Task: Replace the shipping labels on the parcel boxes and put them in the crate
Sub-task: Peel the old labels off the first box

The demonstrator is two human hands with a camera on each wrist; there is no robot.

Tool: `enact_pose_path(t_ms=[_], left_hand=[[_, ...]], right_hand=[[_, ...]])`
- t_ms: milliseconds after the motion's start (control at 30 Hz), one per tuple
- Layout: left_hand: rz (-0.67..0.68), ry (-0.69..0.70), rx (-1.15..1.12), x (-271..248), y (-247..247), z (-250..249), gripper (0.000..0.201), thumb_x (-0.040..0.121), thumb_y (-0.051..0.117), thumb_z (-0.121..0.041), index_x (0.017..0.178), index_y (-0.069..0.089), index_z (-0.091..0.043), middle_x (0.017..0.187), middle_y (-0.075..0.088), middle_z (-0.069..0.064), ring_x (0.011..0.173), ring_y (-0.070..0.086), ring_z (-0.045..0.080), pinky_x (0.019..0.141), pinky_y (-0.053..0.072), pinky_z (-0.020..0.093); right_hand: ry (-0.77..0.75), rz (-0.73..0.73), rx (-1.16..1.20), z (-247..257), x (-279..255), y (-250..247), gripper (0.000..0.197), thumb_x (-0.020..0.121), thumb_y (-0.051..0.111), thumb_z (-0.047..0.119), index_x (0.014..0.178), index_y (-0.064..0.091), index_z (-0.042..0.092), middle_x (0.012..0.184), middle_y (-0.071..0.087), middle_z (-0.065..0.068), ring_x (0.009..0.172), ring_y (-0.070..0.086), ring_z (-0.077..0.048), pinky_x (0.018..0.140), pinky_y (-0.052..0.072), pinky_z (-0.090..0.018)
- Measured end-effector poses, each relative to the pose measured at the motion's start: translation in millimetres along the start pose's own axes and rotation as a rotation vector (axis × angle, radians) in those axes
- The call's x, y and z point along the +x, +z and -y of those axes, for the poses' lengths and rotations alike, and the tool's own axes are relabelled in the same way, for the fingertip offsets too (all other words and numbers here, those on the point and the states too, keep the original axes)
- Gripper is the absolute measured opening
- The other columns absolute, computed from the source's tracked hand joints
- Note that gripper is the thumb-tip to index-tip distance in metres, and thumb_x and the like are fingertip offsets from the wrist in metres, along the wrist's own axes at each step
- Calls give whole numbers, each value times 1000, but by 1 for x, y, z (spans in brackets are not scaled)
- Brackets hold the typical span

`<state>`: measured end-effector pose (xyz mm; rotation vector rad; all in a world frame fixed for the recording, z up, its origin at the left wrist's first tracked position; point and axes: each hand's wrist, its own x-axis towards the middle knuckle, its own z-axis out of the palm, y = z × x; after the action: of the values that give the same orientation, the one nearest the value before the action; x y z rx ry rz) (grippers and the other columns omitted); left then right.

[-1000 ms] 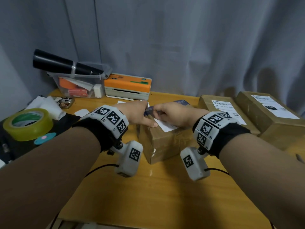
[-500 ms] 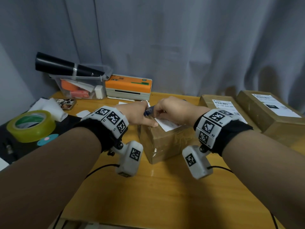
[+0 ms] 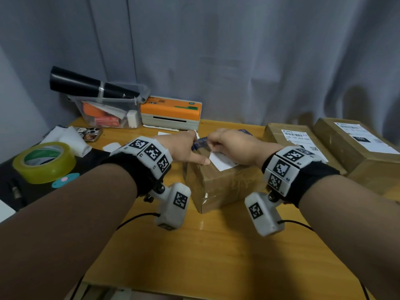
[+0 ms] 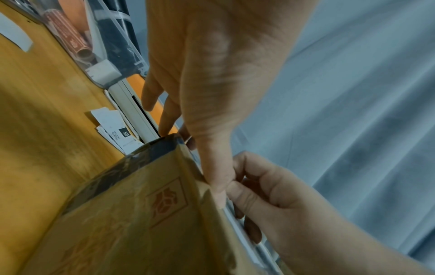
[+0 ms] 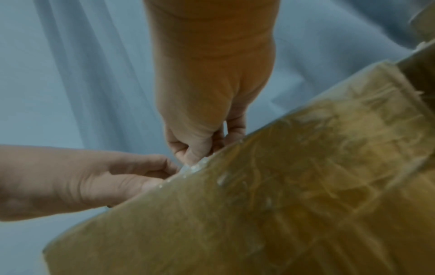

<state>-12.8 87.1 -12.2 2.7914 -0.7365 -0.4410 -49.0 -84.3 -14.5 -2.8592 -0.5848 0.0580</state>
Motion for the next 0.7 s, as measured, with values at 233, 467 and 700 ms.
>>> enact_pose_path(t_ms=[233,467,700], left_hand=[[6,-3,-21,-2,2,0,73,76,65,-57,129,39,-13,119,52,4,105,52,21,93,45,37],[-2,-9,-18,-5,3,-2,73,78,63,-56,132,38,-13,115,51,3,103,52,21,90,44,34],[-17,-3,22,-8,5,-6,72,79,61,-57,132,41,-14,121,56,5,106,54,22,94,45,36]], right_hand=[[88,-45,76,-6,-8,4,30,94,47,13,72,42,34,96,54,1,90,51,-20,85,44,-39],[213,-149,103,-14,-21,11,17,94,44,24,83,42,37,84,58,8,80,58,-20,77,51,-49],[403,-89,128,5,-21,6,64,69,47,78,60,53,15,53,51,-4,55,52,-21,55,41,-34]])
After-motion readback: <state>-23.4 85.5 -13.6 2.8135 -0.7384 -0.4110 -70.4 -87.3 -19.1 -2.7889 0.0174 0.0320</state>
